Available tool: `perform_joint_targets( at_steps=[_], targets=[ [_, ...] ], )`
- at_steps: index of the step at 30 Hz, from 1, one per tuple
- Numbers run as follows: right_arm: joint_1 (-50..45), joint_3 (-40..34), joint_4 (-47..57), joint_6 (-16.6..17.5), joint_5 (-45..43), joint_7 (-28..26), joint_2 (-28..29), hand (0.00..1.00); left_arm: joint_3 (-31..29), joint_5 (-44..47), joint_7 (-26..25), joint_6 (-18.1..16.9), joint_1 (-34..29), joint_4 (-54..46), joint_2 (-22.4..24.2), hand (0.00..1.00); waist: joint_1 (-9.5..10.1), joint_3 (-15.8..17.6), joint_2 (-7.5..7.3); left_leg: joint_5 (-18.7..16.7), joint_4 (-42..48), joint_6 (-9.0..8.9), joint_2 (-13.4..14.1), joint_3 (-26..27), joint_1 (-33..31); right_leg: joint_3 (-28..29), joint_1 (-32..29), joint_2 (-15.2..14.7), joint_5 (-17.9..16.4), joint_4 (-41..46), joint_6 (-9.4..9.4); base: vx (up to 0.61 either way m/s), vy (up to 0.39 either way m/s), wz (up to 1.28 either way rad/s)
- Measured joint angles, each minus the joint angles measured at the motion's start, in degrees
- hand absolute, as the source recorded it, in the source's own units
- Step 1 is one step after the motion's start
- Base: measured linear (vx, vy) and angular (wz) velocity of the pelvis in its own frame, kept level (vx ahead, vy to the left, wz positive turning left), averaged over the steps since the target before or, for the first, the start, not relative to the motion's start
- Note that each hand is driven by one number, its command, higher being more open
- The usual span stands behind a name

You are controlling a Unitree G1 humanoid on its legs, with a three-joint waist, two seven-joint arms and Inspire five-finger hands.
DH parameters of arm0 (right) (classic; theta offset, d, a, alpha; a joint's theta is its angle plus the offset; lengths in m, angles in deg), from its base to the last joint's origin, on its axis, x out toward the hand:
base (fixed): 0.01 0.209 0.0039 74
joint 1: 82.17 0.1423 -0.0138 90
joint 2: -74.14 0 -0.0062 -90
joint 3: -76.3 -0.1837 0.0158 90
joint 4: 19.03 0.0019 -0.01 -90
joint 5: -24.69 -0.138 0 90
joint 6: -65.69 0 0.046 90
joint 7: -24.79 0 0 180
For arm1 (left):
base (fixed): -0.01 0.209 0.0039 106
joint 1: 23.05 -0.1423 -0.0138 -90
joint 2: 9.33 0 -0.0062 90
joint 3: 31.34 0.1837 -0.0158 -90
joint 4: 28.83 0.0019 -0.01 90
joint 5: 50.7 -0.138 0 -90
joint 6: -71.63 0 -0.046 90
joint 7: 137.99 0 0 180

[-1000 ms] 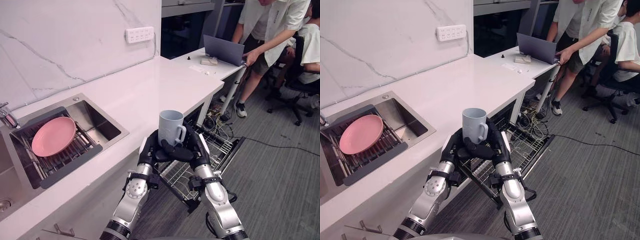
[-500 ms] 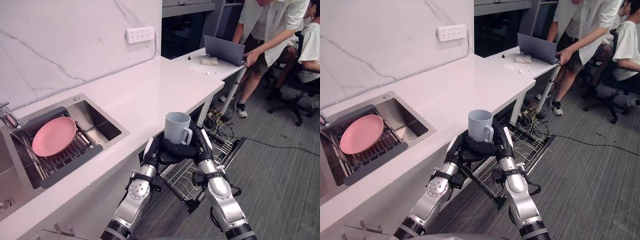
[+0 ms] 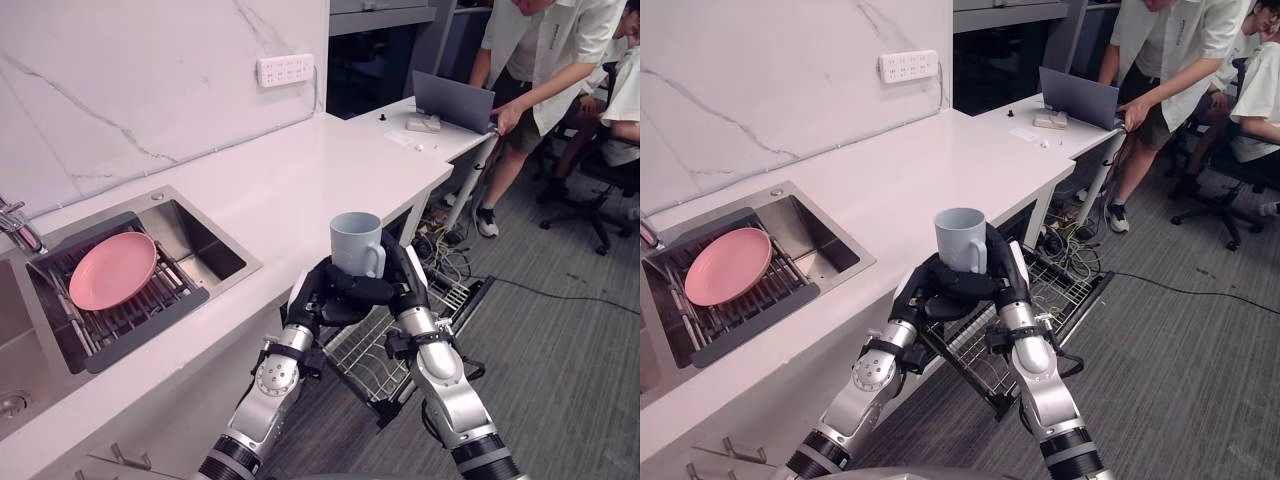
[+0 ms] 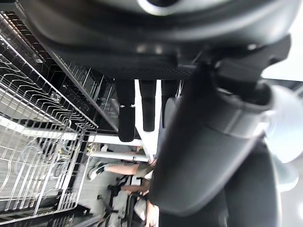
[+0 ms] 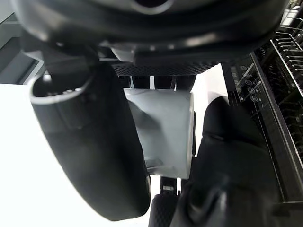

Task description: Walk over to the sink, pick up the cup, carry it to the dishwasher, place the cup inside the dishwasher, then close the dishwasher door

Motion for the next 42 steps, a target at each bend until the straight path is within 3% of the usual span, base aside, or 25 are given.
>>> perform_joint_targets(
  at_steps=[5, 10, 15, 24, 26, 31, 32, 36, 42],
  targets=[
    [-0.13, -1.71, 2.06, 0.01, 5.42, 0.24, -0.12, 0.30, -0.61, -2.22, 0.43, -0.29, -2.34, -2.24, 1.40, 0.90, -0.08, 0.00, 0.05, 0.02, 0.00, 0.03, -0.13, -0.03, 0.00, -0.02, -0.02, 0.06, -0.02, 0.06, 0.04, 0.00, 0.000, 0.00],
    [-0.30, -8.71, 5.12, 1.04, 8.32, 1.88, -0.19, 0.30, -2.57, -3.49, 0.93, -0.48, -6.88, -3.91, 2.06, 0.90, -0.11, 0.05, 0.31, 0.05, -0.01, 0.08, -0.30, -0.35, 0.01, -0.30, 0.02, -0.06, -0.18, 0.22, 0.25, 0.00, 0.001, 0.02],
    [-4.56, -10.05, 4.47, 1.12, 8.10, 0.00, -1.66, 0.30, -3.86, -3.39, 3.60, -0.46, -9.85, -3.92, 2.07, 0.90, -0.14, -0.63, 1.86, 0.06, -0.05, 0.10, -0.57, -0.58, 0.01, -0.54, 0.06, -0.33, -0.42, 0.24, 0.46, 0.00, 0.000, 0.01],
    [-7.08, -9.61, -11.96, 0.06, 7.73, -4.58, -2.62, 0.30, -2.99, -3.51, 9.39, -0.44, -14.96, 1.11, -0.32, 0.90, -0.22, 0.22, 2.46, 0.18, -0.06, 0.26, -0.27, -2.15, -1.29, -2.14, -0.45, -0.74, -0.82, 0.24, 0.78, -0.01, -0.004, 0.09],
    [-7.06, -9.56, -14.11, 0.00, 7.71, -4.91, -3.59, 0.30, -4.50, -4.08, 9.39, -0.42, -15.93, 3.41, -0.83, 0.90, -0.19, 1.43, 2.74, 0.15, -0.05, 0.16, -0.35, -2.83, -2.66, -2.91, -1.89, -0.83, -1.29, 0.82, 0.92, -0.03, -0.004, 0.20],
    [-3.12, -9.61, -19.73, -0.74, 7.72, -5.07, -6.97, 0.30, -11.82, -4.68, 8.27, -0.19, -16.18, 7.52, -2.28, 0.90, 1.03, 8.29, 2.77, 1.53, 2.62, 0.54, -0.40, -3.79, -8.27, -3.92, -8.44, -1.35, -2.61, 7.70, 0.29, -0.04, 0.003, 0.15],
    [0.40, -9.64, -22.54, -1.04, 7.72, -4.38, -8.57, 0.30, -14.36, -4.67, 7.39, -0.16, -15.31, 8.56, -2.60, 0.90, 1.15, 11.27, 2.82, 1.52, 5.35, 0.54, -0.83, -4.58, -11.22, -4.78, -11.05, -2.07, -3.68, 10.90, 0.29, -0.10, 0.010, 0.28],
    [7.40, -9.97, -26.93, -1.57, 7.70, -2.47, -10.56, 0.30, -17.83, -4.63, 4.81, -0.18, -13.08, 10.81, -3.18, 0.90, 1.77, 15.72, 3.06, 1.64, 6.79, 0.71, -1.38, -6.07, -15.18, -6.64, -15.87, -3.09, -5.48, 16.32, 0.10, -0.12, 0.014, 0.30],
    [15.50, -10.34, -29.01, -1.91, 7.63, 1.00, -11.66, 0.30, -20.27, -4.44, 1.42, -0.22, -10.79, 12.60, -3.63, 0.90, 3.40, 19.74, 3.08, 2.27, 7.50, 1.47, -1.19, -3.97, -19.86, -8.39, -22.42, -4.76, -8.26, 22.78, -0.43, -0.11, -0.009, 0.23]
  ],
)
